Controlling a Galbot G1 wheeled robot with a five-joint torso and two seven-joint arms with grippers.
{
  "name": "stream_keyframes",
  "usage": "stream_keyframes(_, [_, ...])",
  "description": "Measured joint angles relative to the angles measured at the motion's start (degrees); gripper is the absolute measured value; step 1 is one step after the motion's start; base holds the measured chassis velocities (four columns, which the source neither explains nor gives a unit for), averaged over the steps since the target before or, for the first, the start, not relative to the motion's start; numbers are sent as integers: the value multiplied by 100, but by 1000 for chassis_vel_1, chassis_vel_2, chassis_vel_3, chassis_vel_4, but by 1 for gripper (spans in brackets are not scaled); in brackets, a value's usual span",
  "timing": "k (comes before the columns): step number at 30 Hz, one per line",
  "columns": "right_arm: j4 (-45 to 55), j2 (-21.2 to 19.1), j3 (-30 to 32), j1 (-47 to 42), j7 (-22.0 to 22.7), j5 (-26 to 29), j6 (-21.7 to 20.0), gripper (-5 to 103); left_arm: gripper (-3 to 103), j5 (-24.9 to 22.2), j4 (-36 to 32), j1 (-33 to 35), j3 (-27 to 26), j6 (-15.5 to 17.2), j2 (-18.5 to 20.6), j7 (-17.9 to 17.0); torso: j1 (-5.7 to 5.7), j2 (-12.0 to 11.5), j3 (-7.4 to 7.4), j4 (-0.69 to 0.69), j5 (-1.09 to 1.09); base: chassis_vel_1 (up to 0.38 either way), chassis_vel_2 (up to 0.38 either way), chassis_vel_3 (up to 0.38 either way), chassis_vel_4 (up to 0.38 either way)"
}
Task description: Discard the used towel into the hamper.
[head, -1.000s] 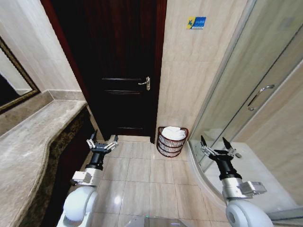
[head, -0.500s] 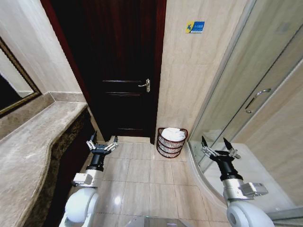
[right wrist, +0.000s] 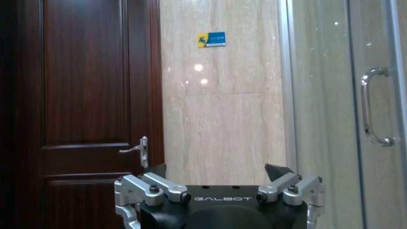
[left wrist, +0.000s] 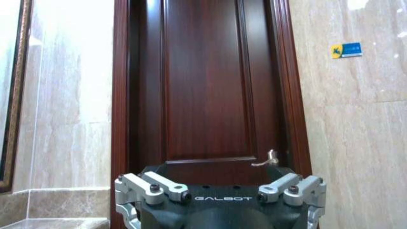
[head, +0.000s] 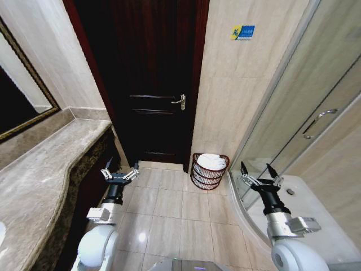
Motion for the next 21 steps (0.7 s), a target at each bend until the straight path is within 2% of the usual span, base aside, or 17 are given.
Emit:
stream_keyframes(10, [2,57,28,185,-35,77,-244,100,100,99,103,0,20,-34,-2,91,-8,-17,-9,1,0,0,0,0,0])
stream_keyframes(17, [-32,-44,7,309,28,81,-453,100,100,85,140,-26,-113,-62,26,74,-12,-27,-14,1,0,0,0,0,0])
stream_keyframes(21, [-134,-131,-101,529,135,29,-649,100,100,-34,139,-66,-134,27,85,17,-14,-30,-16,2,1,20,-22,-28,17])
